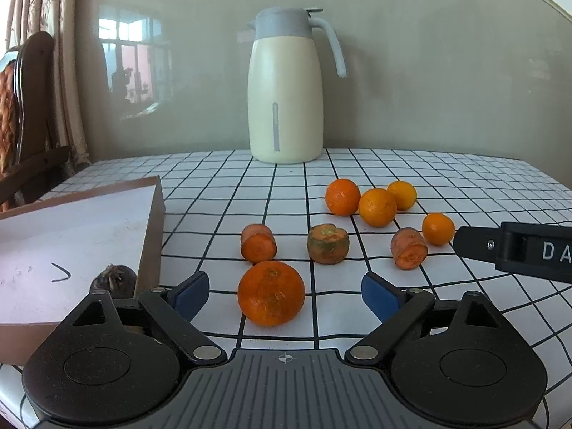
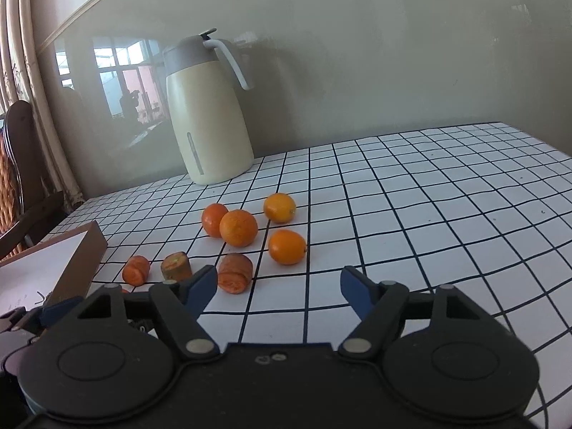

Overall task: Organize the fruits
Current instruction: 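Grasp the large orange with the left gripper while the right grasps the brown fruit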

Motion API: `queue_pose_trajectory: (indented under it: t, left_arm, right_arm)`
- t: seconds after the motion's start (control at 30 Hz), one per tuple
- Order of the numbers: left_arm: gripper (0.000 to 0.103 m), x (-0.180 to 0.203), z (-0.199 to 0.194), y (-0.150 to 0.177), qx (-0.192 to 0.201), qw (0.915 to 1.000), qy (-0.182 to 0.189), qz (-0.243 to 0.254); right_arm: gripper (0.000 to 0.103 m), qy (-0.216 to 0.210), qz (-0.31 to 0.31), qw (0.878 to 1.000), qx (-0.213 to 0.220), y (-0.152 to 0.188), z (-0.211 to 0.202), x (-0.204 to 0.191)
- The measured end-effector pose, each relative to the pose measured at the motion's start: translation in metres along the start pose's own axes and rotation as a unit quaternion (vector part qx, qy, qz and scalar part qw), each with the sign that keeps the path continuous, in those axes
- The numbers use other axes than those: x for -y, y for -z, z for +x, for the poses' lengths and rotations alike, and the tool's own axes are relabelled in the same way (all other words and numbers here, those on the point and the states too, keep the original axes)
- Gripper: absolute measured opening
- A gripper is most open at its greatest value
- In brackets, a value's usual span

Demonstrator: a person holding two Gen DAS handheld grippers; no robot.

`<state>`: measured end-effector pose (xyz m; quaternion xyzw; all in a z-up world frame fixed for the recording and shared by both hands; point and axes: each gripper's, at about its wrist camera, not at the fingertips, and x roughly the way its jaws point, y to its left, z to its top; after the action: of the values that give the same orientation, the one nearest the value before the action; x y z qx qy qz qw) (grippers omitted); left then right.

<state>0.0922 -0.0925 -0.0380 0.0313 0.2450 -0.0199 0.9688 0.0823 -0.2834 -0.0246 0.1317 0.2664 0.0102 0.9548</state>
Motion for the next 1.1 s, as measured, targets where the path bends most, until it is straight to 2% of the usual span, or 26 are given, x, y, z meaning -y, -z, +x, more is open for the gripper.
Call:
queue_pose_trajectory:
  t: [0.1, 0.17, 0.3, 0.43, 0.5, 0.67, 0.73, 0.87, 1.1]
  left_arm:
    - [0.083, 0.0, 0.002, 0.0, -0.002, 1.0, 0.002, -0.003]
    - [0.064, 0.0, 0.005, 0.0, -0.009, 0.9999, 0.007, -0.005]
    - [0.059, -0.004, 0.011, 0.001, -0.024, 0.9995, 0.011, -0.018]
    - [0.042, -0.008, 0.013, 0.002, -0.024, 0.9995, 0.004, -0.022]
    - [0.042, -0.011, 0.014, 0.002, -0.026, 0.9991, 0.011, -0.032]
    - [0.042, -0.008, 0.014, 0.004, -0.02, 0.9996, 0.007, -0.016]
    - [0.042, -0.007, 0.013, 0.004, -0.018, 0.9998, 0.005, -0.012]
    - [0.042, -0.005, 0.014, 0.004, -0.019, 0.9998, 0.001, -0.007]
    - [0.042, -0.004, 0.013, 0.004, -0.02, 0.9998, 0.0, -0.005]
  right_arm:
    - [0.062, -0.002, 0.0, 1.0, -0.005, -0.001, 0.005, -0.002]
    - [0.06, -0.004, -0.002, 1.0, -0.01, -0.001, 0.009, -0.004]
    - [0.059, -0.008, 0.0, 1.0, -0.019, -0.001, 0.019, -0.009]
    - [0.055, -0.016, 0.002, 1.0, -0.027, -0.001, 0.029, -0.014]
    - [0.053, -0.018, 0.002, 0.999, -0.032, -0.001, 0.034, -0.017]
    - [0.052, -0.013, 0.004, 0.999, -0.038, -0.002, 0.045, -0.022]
    - [0.049, -0.012, 0.007, 0.999, -0.041, -0.002, 0.05, -0.023]
    - [0.036, -0.011, 0.003, 0.999, -0.04, -0.002, 0.055, -0.026]
    - [0.03, -0.015, 0.002, 0.999, -0.041, -0.004, 0.062, -0.029]
